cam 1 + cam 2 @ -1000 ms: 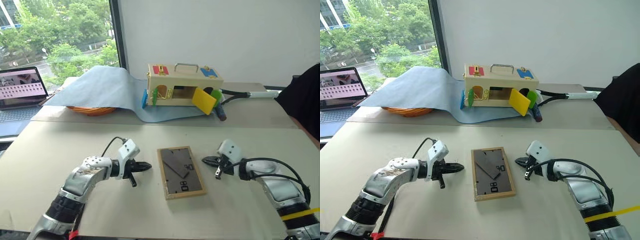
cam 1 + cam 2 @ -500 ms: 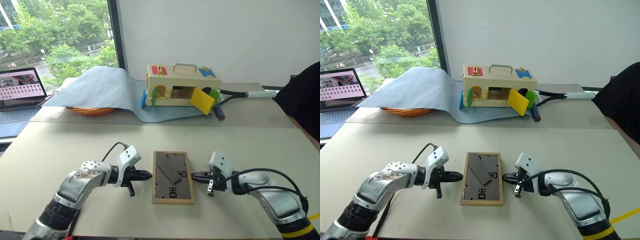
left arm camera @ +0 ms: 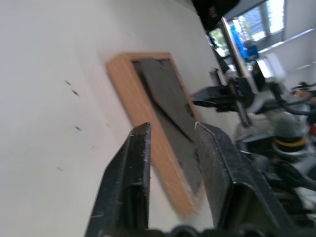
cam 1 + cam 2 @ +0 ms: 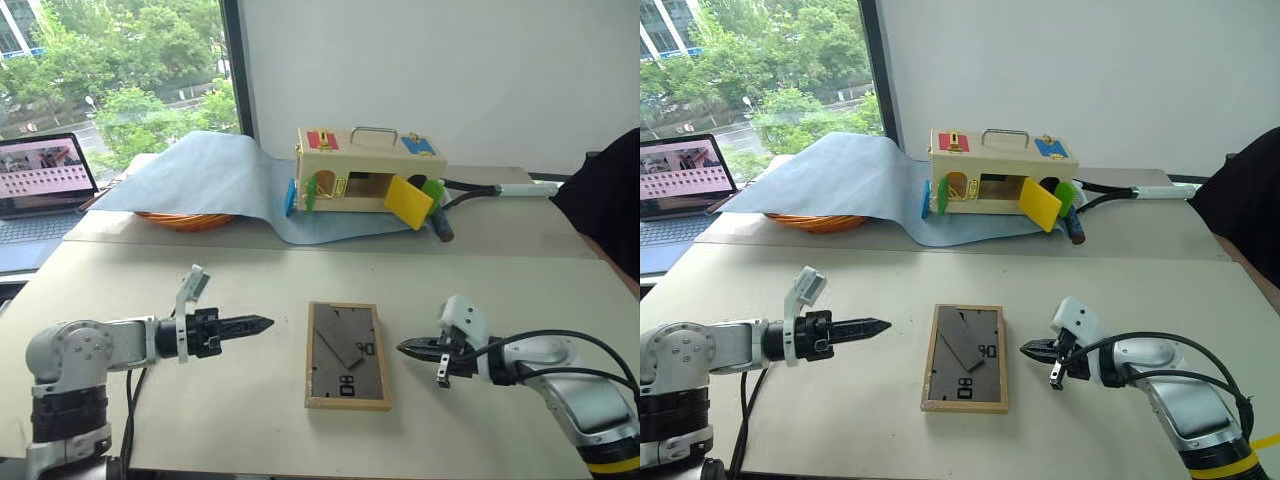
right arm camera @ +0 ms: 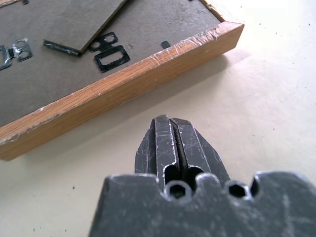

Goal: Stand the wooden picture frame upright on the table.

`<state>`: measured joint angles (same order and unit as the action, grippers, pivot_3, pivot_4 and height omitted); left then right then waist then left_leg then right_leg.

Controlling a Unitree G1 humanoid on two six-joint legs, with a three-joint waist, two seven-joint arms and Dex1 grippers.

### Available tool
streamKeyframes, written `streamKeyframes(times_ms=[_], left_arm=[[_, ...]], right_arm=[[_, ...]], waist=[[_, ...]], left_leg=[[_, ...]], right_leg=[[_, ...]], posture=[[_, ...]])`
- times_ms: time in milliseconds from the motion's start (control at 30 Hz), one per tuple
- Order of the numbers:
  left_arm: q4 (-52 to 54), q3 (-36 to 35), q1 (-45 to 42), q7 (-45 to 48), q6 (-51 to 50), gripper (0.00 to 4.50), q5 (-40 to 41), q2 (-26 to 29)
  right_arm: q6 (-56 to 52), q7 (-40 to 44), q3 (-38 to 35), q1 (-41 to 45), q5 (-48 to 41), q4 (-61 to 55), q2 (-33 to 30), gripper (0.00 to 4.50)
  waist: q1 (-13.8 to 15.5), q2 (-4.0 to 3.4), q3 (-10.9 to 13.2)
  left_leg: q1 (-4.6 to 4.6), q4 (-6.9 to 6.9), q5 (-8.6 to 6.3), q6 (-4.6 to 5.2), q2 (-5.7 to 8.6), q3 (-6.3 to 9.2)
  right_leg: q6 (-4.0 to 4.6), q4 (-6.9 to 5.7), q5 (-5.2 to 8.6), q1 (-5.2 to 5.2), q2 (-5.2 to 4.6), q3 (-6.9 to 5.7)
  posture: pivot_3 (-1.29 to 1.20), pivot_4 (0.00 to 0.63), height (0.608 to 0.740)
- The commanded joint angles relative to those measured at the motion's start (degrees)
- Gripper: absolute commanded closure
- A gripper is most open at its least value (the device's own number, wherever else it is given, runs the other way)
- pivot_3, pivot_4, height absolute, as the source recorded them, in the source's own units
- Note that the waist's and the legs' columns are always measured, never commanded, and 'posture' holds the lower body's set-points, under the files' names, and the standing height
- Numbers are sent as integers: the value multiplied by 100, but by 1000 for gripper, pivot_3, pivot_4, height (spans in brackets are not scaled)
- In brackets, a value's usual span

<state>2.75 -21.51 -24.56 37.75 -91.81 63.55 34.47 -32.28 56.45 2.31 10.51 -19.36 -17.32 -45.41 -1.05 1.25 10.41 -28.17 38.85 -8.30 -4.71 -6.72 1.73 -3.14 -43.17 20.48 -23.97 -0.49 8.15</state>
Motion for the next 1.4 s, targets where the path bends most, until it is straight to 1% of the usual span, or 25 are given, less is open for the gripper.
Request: streamKeyframes(times_ms=[33, 67, 133, 167, 233, 300, 333, 500, 567, 667, 767, 833, 867, 967, 1000, 1033, 1067, 1100, 1133, 1233, 1300, 1333, 1400], left_arm=[[70, 1144, 216, -851, -69, 1101, 929, 490], [58, 1339, 246, -1068, -69, 789, 1097, 546], [-19, 1513, 274, -1732, -69, 129, 1620, 283], [-9, 1617, 300, -2031, -69, 33, 1806, 135], [-45, 1724, 346, -2602, -68, 33, 2153, -128], [-112, 1827, 380, -3170, -40, 33, 2540, -372], [-158, 1954, 403, -3481, 84, 33, 2870, -435], [-238, 2862, 521, -5045, 1210, 33, 4637, -443], [-324, 2959, 477, -5211, 1465, 33, 4919, -456], [-332, 2943, 462, -5160, 1564, 33, 4945, -407], [-324, 2815, 467, -4920, 1561, 33, 4945, -306], [-361, 2697, 488, -4826, 1583, 579, 4945, -216], [-361, 2642, 495, -4698, 1559, 706, 4945, -148], [-412, 2548, 459, -4449, 1506, 1766, 4945, -23], [-437, 2533, 438, -4371, 1499, 2024, 4945, 0], [-497, 2543, 334, -4268, 1473, 2532, 4945, 42], [-547, 2559, 252, -4197, 1455, 2645, 4945, 71], [-739, 2516, 92, -4178, 1462, 3082, 4945, 47], [-894, 2503, -62, -4128, 1447, 3296, 4945, 48], [-1126, 2515, -410, -3943, 1319, 3314, 4945, 160], [-1260, 2495, -587, -3786, 1239, 3314, 4945, 217], [-1244, 2546, -659, -3658, 1140, 3314, 4945, 310], [-1168, 2630, -742, -3477, 1000, 3314, 4904, 450]], right_arm=[[170, 83, 14, -34, -2, -123, -49, 4500], [162, 76, 34, -48, -1, -145, -41, 4500], [148, 17, 99, -95, 14, -212, 16, 4500], [143, -3, 136, -129, 9, -253, 45, 4500], [136, -24, 206, -185, 1, -334, 77, 4500], [137, -60, 255, -241, -29, -419, 152, 4500], [130, -82, 277, -263, -45, -452, 188, 4500], [120, -252, 481, -363, -13, -595, 399, 4500], [99, -337, 552, -370, 13, -623, 491, 4500], [79, -416, 593, -373, 32, -650, 561, 4500], [74, -458, 581, -393, 27, -659, 560, 4500], [69, -462, 567, -386, 21, -637, 545, 4500], [75, -455, 557, -388, 20, -626, 532, 4500], [67, -422, 507, -368, -11, -601, 495, 4500], [52, -413, 482, -349, -34, -594, 487, 4500], [-13, -355, 367, -325, -159, -590, 457, 4500], [-60, -314, 287, -303, -249, -582, 437, 4500], [-106, -192, 73, -264, -394, -502, 319, 4500], [-179, -87, -161, -200, -563, -397, 215, 4500], [-462, 143, -707, 89, -1015, -98, -99, 4500], [-936, 72, -1071, 513, -1545, 24, -88, 4500], [-1367, -137, -1264, 854, -1987, 78, 71, 4500], [-1973, -465, -1482, 1311, -2576, 125, 320, 4500]], waist=[[0, 2, -1], [0, 0, -2], [8, 2, -3], [26, -4, -6], [67, -20, -15], [90, -18, -16], [91, -18, -16], [95, -17, -17], [101, -17, -18], [102, -17, -18], [103, -17, -18], [97, -17, -18], [94, -16, -17], [50, -15, -17], [34, -15, -17], [29, -15, -17], [30, -15, -16], [30, -14, -16], [33, -15, -15], [44, -12, -11], [34, -11, -11], [23, -10, -9], [-40, -5, -6]], left_leg=[[0, 0, 0, 0, 0, 1], [2, -1, 0, 0, 0, 2], [0, -1, -1, -1, 0, 0], [2, -1, 0, -1, 0, 2], [3, 4, 0, -1, 3, 3], [19, 5, -1, -1, 12, 3], [25, 5, -1, -1, 12, 3], [78, -1, -5, 0, 17, 2], [80, 0, -5, 0, 18, 2], [80, 1, -5, 0, 22, 2], [80, 1, -4, -1, 23, 1], [80, -1, -5, -1, 23, 0], [79, -1, -5, -1, 23, 1], [78, -8, -4, -1, 23, 1], [79, -9, -4, -1, 23, 1], [79, -9, -4, -1, 23, 1], [79, -10, -4, -1, 23, 1], [78, -9, -4, -1, 23, 1], [78, -9, -4, -1, 23, 1], [73, -1, -3, -2, 25, 1], [72, -1, -4, -2, 26, 0], [73, -7, -4, -2, 26, 0], [71, -16, -4, -1, 26, 0]], right_leg=[[1, 0, -1, 0, 0, 0], [6, 3, -4, 4, -1, 1], [8, 2, -5, 0, -1, 0], [8, 2, -5, 3, -1, -2], [4, 8, -7, 15, -5, -1], [0, 16, -7, 37, -14, -1], [0, 19, -7, 46, -14, -2], [-8, 31, -3, 97, -21, 1], [-12, 31, -1, 100, -22, 1], [-13, 30, 0, 98, -23, 2], [-13, 29, 0, 95, -23, 2], [-14, 29, 1, 93, -23, 3], [-15, 29, 2, 92, -23, 3], [-14, 26, 4, 85, -22, 4], [-15, 25, 5, 85, -22, 3], [-20, 25, 9, 85, -22, 4], [-21, 25, 10, 84, -22, 4], [-22, 25, 10, 84, -22, 4], [-22, 25, 10, 83, -22, 3], [-25, 28, 8, 83, -22, 5], [-26, 30, 8, 83, -23, 8], [-25, 30, 9, 82, -22, 7], [-20, 27, 11, 73, -21, 9]], posture=[[0, 150, 667], [0, 150, 667], [0, 150, 667], [0, 150, 667], [0, 150, 667], [0, 150, 667], [0, 150, 667], [0, 150, 667], [0, 150, 667], [0, 150, 667], [0, 150, 667], [0, 150, 667], [0, 150, 667], [0, 150, 667], [0, 150, 667], [0, 150, 667], [0, 150, 667], [0, 150, 667], [0, 150, 667], [0, 150, 667], [0, 150, 667], [0, 150, 667], [0, 150, 667]])
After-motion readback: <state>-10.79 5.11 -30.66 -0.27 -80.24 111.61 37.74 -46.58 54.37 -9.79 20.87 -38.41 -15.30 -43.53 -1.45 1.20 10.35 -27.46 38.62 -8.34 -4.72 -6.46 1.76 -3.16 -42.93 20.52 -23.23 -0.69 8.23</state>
